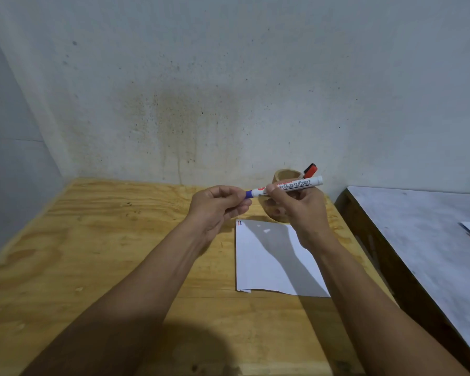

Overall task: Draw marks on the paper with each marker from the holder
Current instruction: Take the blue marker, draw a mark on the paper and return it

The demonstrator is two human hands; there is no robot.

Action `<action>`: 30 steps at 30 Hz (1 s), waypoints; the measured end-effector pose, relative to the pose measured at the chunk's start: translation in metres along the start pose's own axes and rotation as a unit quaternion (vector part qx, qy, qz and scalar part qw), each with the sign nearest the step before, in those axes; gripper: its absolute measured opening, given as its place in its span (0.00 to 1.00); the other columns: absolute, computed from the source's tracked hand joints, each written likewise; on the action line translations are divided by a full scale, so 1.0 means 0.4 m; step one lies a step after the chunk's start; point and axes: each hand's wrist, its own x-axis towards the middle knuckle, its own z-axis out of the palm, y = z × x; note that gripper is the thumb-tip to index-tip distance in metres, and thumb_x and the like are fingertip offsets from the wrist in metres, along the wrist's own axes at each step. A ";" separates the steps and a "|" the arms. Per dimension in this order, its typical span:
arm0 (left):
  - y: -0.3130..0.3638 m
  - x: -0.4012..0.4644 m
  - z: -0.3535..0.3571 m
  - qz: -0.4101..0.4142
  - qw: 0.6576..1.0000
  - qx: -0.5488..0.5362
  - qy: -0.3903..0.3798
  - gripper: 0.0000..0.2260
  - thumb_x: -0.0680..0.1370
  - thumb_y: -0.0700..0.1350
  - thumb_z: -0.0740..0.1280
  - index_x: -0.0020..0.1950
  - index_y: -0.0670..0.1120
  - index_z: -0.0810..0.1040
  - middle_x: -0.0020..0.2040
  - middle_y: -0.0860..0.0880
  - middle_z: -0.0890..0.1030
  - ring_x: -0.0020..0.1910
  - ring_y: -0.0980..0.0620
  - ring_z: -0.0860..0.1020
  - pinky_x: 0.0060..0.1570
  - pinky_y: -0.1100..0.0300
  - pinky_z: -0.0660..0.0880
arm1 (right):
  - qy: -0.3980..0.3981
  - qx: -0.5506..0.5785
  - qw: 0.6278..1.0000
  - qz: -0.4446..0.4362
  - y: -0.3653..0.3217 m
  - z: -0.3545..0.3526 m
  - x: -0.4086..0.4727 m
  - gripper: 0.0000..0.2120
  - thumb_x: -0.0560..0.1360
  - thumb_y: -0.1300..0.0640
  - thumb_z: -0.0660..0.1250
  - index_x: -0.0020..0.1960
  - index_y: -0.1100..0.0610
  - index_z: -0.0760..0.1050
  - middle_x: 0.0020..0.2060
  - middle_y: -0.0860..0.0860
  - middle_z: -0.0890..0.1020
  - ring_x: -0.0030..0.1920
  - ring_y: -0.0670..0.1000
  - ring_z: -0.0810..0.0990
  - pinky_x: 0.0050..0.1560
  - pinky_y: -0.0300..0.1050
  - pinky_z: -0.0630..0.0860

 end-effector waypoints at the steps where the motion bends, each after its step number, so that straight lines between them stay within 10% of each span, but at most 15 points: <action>1: 0.005 -0.002 0.004 -0.001 1.000 0.000 0.000 0.01 0.71 0.32 0.70 0.41 0.35 0.79 0.35 0.42 0.84 0.34 0.48 0.84 0.35 0.63 0.80 | 0.000 0.002 1.000 0.003 -0.002 -0.002 0.001 0.07 0.74 0.64 0.71 0.45 0.69 0.80 0.30 0.52 0.84 0.30 0.49 0.82 0.35 0.48 0.74; 11: 0.020 -0.010 0.086 0.110 0.977 0.179 0.022 0.09 0.67 0.43 0.77 0.45 0.42 0.84 0.37 0.47 0.83 0.35 0.52 0.81 0.35 0.63 0.76 | 0.003 0.034 0.997 0.064 -0.031 -0.040 0.043 0.14 0.81 0.54 0.63 0.47 0.63 0.80 0.36 0.54 0.82 0.37 0.48 0.80 0.34 0.35 0.73; 16: 0.002 0.033 0.111 0.213 0.893 0.393 0.050 0.15 0.71 0.48 0.74 0.55 0.46 0.80 0.51 0.51 0.81 0.44 0.55 0.78 0.42 0.64 0.72 | 0.015 -0.128 0.988 0.087 -0.091 -0.124 0.104 0.12 0.83 0.53 0.54 0.52 0.62 0.67 0.42 0.62 0.78 0.39 0.58 0.82 0.38 0.50 0.82; 22: -0.022 0.076 0.132 0.257 0.736 0.618 -0.097 0.22 0.73 0.42 0.68 0.67 0.45 0.73 0.68 0.46 0.73 0.65 0.45 0.69 0.62 0.47 0.69 | -0.024 -0.526 0.850 0.006 -0.149 -0.201 0.198 0.20 0.82 0.47 0.56 0.50 0.60 0.80 0.32 0.53 0.76 0.31 0.52 0.72 0.34 0.45 0.69; 30: -0.028 0.081 0.130 0.289 0.664 0.677 -0.133 0.27 0.71 0.32 0.65 0.69 0.45 0.69 0.70 0.47 0.72 0.61 0.41 0.72 0.61 0.46 0.70 | -0.013 -0.542 0.838 -0.069 -0.123 -0.160 0.260 0.11 0.72 0.53 0.74 0.50 0.59 0.82 0.44 0.54 0.82 0.44 0.52 0.79 0.44 0.46 0.79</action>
